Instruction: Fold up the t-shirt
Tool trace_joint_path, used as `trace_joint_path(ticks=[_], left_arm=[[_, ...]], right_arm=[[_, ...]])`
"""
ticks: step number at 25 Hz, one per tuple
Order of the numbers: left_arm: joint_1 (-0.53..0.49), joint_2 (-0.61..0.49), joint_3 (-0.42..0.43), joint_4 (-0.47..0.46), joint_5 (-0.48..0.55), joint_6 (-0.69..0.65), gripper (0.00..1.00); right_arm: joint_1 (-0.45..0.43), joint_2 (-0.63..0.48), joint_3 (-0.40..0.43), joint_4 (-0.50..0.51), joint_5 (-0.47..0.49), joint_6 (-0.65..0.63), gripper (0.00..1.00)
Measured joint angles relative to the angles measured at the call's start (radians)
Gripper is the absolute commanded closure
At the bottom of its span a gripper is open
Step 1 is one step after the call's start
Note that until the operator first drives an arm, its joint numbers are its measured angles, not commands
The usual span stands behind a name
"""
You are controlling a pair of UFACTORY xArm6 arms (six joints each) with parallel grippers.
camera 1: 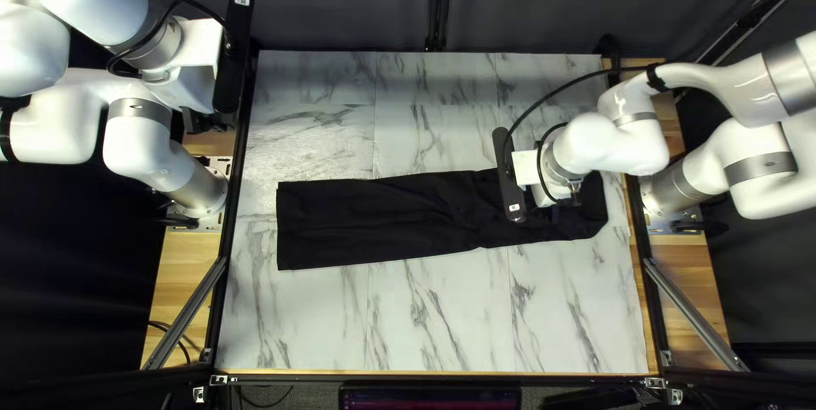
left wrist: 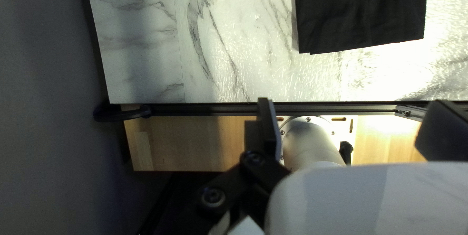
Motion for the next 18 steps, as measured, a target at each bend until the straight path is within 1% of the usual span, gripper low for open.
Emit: trace_joint_path(ticks=[2, 4, 6, 10, 13, 18], left_arm=[[0.000, 0.000, 0.000, 0.000, 0.000, 0.000, 0.00], [0.000, 0.000, 0.000, 0.000, 0.000, 0.000, 0.00], [0.000, 0.000, 0.000, 0.000, 0.000, 0.000, 0.00], [0.000, 0.000, 0.000, 0.000, 0.000, 0.000, 0.00], [0.000, 0.000, 0.000, 0.000, 0.000, 0.000, 0.00], [0.000, 0.000, 0.000, 0.000, 0.000, 0.000, 0.00]], right_arm=[[0.016, -0.014, 0.022, -0.013, -0.005, 0.026, 0.00], [0.017, -0.035, 0.063, -0.011, -0.022, 0.030, 0.00], [0.010, -0.060, 0.106, 0.001, -0.042, 0.022, 0.00], [-0.024, -0.073, 0.152, 0.027, -0.080, -0.021, 0.00], [-0.059, -0.051, 0.167, 0.043, -0.121, -0.066, 0.00], [-0.117, 0.039, 0.162, 0.061, -0.222, -0.141, 0.00]])
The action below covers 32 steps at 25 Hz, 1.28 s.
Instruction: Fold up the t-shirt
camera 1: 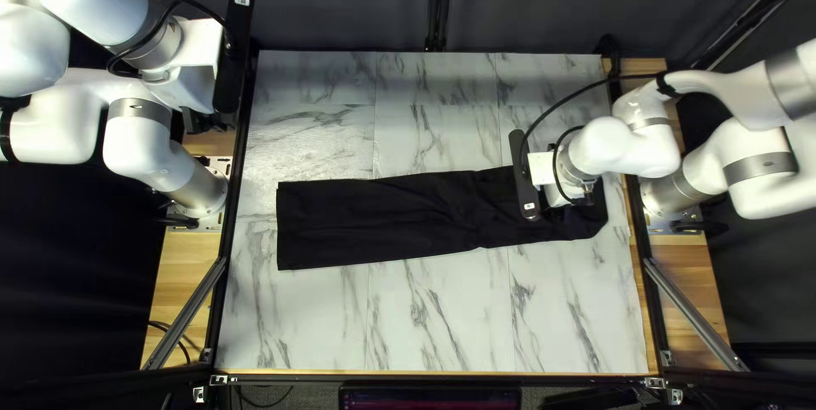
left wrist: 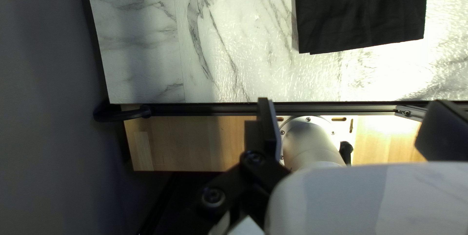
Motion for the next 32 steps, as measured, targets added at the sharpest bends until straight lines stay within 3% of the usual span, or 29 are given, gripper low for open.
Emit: trace_joint_path(ticks=[7, 15, 23, 25, 26, 27, 32], left_arm=[[0.000, 0.000, 0.000, 0.000, 0.000, 0.000, 0.00], [0.000, 0.000, 0.000, 0.000, 0.000, 0.000, 0.00], [0.000, 0.000, 0.000, 0.000, 0.000, 0.000, 0.00], [0.000, 0.000, 0.000, 0.000, 0.000, 0.000, 0.00], [0.000, 0.000, 0.000, 0.000, 0.000, 0.000, 0.00], [0.000, 0.000, 0.000, 0.000, 0.000, 0.000, 0.00], [0.000, 0.000, 0.000, 0.000, 0.000, 0.000, 0.00]], right_arm=[[-0.013, 0.063, -0.057, -0.017, -0.049, -0.014, 0.00], [0.084, 0.061, -0.132, -0.128, 0.012, 0.143, 0.00], [0.104, 0.004, -0.061, -0.165, -0.006, 0.201, 0.00], [0.105, -0.004, -0.051, -0.161, -0.010, 0.203, 0.22], [0.107, -0.005, -0.049, -0.160, -0.011, 0.205, 0.82], [0.110, -0.005, -0.048, -0.159, -0.013, 0.207, 1.00], [0.116, 0.013, -0.042, -0.156, -0.045, 0.206, 1.00]])
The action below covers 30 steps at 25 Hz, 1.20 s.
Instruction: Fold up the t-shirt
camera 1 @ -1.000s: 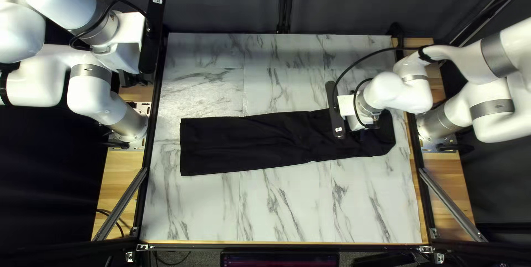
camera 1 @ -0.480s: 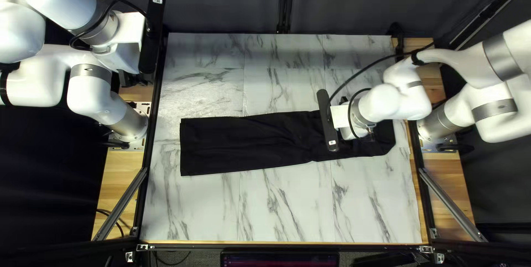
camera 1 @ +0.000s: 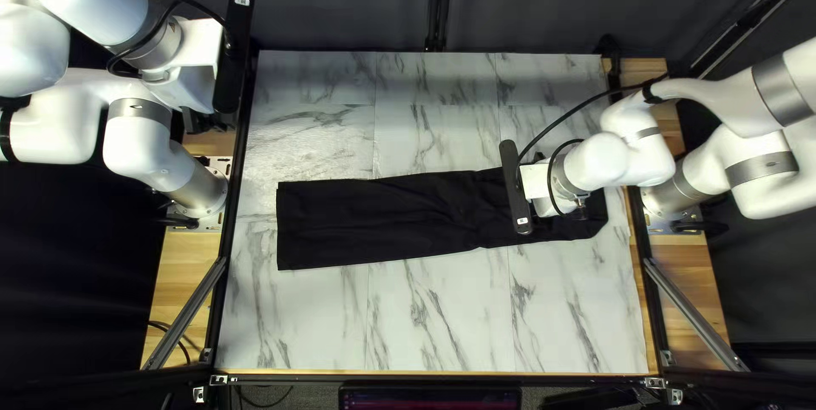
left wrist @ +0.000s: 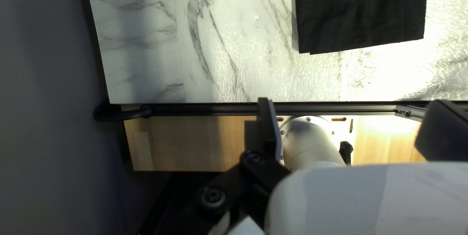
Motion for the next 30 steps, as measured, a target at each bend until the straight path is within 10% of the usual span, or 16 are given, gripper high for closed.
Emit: trace_joint_path(ticks=[11, 12, 13, 14, 24, 30], left_arm=[[0.000, 0.000, 0.000, 0.000, 0.000, 0.000, 0.00], [0.000, 0.000, 0.000, 0.000, 0.000, 0.000, 0.00], [0.000, 0.000, 0.000, 0.000, 0.000, 0.000, 0.00], [0.000, 0.000, 0.000, 0.000, 0.000, 0.000, 0.00], [0.000, 0.000, 0.000, 0.000, 0.000, 0.000, 0.00], [0.000, 0.000, 0.000, 0.000, 0.000, 0.000, 0.00]], right_arm=[[0.027, -0.097, 0.005, -0.023, 0.094, 0.020, 0.98], [0.025, -0.102, 0.010, -0.027, 0.094, 0.018, 0.81], [0.024, -0.104, 0.015, -0.032, 0.090, 0.016, 0.28], [0.022, -0.104, 0.018, -0.037, 0.085, 0.014, 0.00], [0.028, -0.221, 0.059, -0.012, 0.168, 0.003, 0.00], [0.068, -0.148, -0.085, 0.010, 0.251, 0.052, 0.00]])
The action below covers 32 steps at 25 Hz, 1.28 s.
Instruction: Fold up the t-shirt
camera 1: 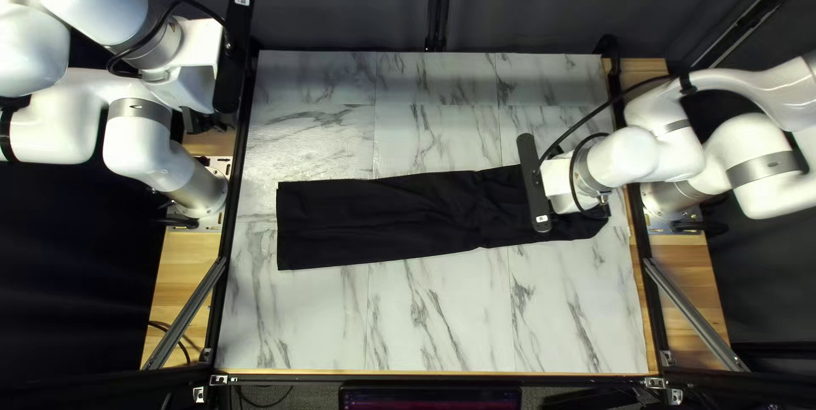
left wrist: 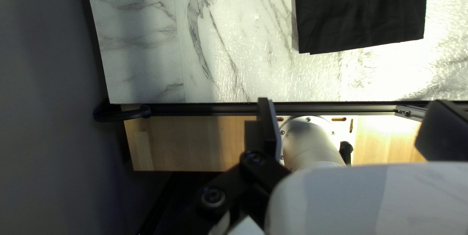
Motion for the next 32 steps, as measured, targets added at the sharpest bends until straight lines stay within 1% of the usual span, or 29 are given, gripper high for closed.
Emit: trace_joint_path(ticks=[3, 6, 9, 11, 14, 16, 18, 20, 24, 26, 29, 32], left_arm=[[0.000, 0.000, 0.000, 0.000, 0.000, 0.000, 0.00], [0.000, 0.000, 0.000, 0.000, 0.000, 0.000, 0.00], [0.000, 0.000, 0.000, 0.000, 0.000, 0.000, 0.00], [0.000, 0.000, 0.000, 0.000, 0.000, 0.000, 0.00], [0.000, 0.000, 0.000, 0.000, 0.000, 0.000, 0.00], [0.000, 0.000, 0.000, 0.000, 0.000, 0.000, 0.00], [0.000, 0.000, 0.000, 0.000, 0.000, 0.000, 0.00], [0.000, 0.000, 0.000, 0.000, 0.000, 0.000, 0.00], [0.000, 0.000, 0.000, 0.000, 0.000, 0.000, 0.00], [0.000, 0.000, 0.000, 0.000, 0.000, 0.000, 0.00], [0.000, 0.000, 0.000, 0.000, 0.000, 0.000, 0.00], [0.000, 0.000, 0.000, 0.000, 0.000, 0.000, 0.00]], right_arm=[[-0.003, 0.112, -0.065, 0.006, -0.040, 0.001, 0.00], [-0.050, 0.189, -0.074, 0.023, -0.117, -0.053, 0.00], [-0.103, 0.210, -0.022, 0.046, -0.175, -0.111, 0.00], [-0.119, 0.210, 0.018, 0.064, -0.199, -0.132, 0.00], [-0.111, 0.208, 0.072, 0.096, -0.240, -0.136, 0.00], [-0.099, 0.212, 0.091, 0.118, -0.258, -0.135, 0.00], [-0.090, 0.208, 0.092, 0.129, -0.251, -0.132, 0.00], [-0.082, 0.196, 0.076, 0.127, -0.220, -0.122, 0.00], [-0.076, 0.159, 0.006, 0.084, -0.117, -0.092, 0.00], [-0.078, 0.149, -0.022, 0.058, -0.084, -0.082, 0.00], [-0.082, 0.149, -0.048, 0.037, -0.071, -0.086, 0.00], [-0.089, 0.147, -0.070, 0.033, -0.077, -0.121, 0.00]])
